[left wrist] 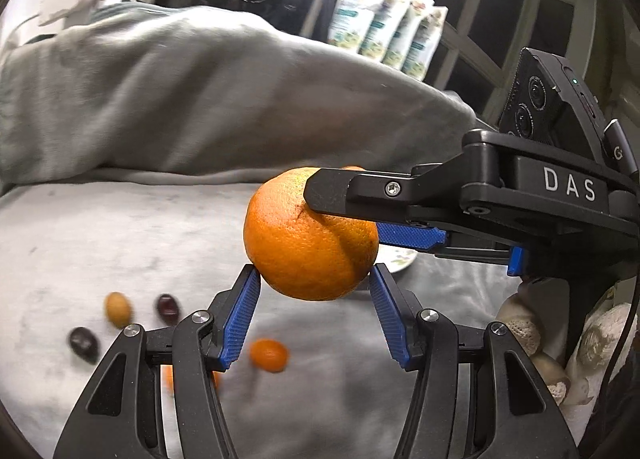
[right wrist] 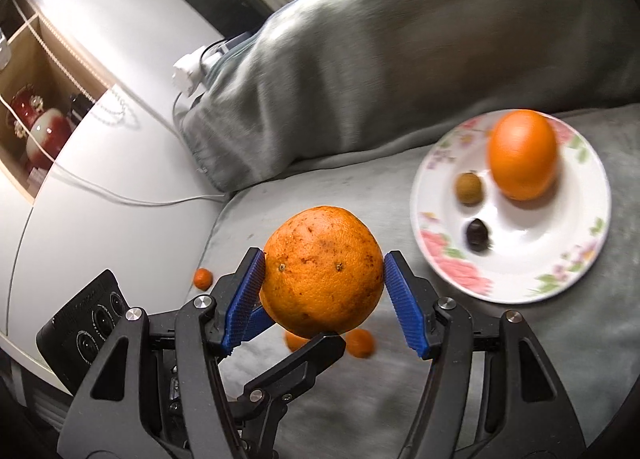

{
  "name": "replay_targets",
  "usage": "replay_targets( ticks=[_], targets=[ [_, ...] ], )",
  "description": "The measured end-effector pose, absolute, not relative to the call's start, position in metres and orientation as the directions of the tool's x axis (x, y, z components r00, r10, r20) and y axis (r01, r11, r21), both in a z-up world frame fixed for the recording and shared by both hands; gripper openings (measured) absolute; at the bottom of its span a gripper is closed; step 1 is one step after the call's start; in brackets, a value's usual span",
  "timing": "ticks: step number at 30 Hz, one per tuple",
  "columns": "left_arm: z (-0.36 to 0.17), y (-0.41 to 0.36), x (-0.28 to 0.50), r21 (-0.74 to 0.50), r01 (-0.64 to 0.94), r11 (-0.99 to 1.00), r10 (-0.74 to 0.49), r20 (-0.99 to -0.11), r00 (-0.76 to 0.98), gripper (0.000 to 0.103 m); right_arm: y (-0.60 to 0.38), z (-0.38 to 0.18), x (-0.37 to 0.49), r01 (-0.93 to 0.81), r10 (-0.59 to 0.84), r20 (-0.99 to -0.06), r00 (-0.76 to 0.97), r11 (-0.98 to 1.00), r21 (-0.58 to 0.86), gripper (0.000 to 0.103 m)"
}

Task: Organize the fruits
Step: 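Carry the tangerine in the right gripper toward the floral plate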

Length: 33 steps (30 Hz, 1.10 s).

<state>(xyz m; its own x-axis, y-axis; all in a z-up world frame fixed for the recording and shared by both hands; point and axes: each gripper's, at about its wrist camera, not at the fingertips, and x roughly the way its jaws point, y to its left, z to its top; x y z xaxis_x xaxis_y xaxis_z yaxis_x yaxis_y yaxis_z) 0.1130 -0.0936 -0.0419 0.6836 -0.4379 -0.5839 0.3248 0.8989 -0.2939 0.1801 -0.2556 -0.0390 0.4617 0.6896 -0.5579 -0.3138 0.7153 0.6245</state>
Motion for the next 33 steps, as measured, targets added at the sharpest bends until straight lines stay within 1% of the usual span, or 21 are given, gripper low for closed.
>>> replay_targets(
  ticks=[13,23,33],
  targets=[
    [-0.053,-0.150,0.133,-0.298,0.411,0.862,-0.503,-0.615,0.607,0.056,-0.332,-0.054,0.185,-0.210,0.646,-0.572,0.505,0.735,0.645,0.065],
    [-0.062,-0.172,0.146,-0.300,0.424,0.855,-0.510,-0.639,0.576,0.056,-0.350,-0.064,0.193,-0.163,0.637,-0.579,0.510,0.732,0.662,0.065],
    [-0.066,-0.180,0.150,-0.293,0.434,0.852,-0.510,-0.651,0.561,0.053,-0.366,-0.072,0.198,-0.121,0.636,-0.574,0.516,0.717,0.686,0.065]
  ],
)
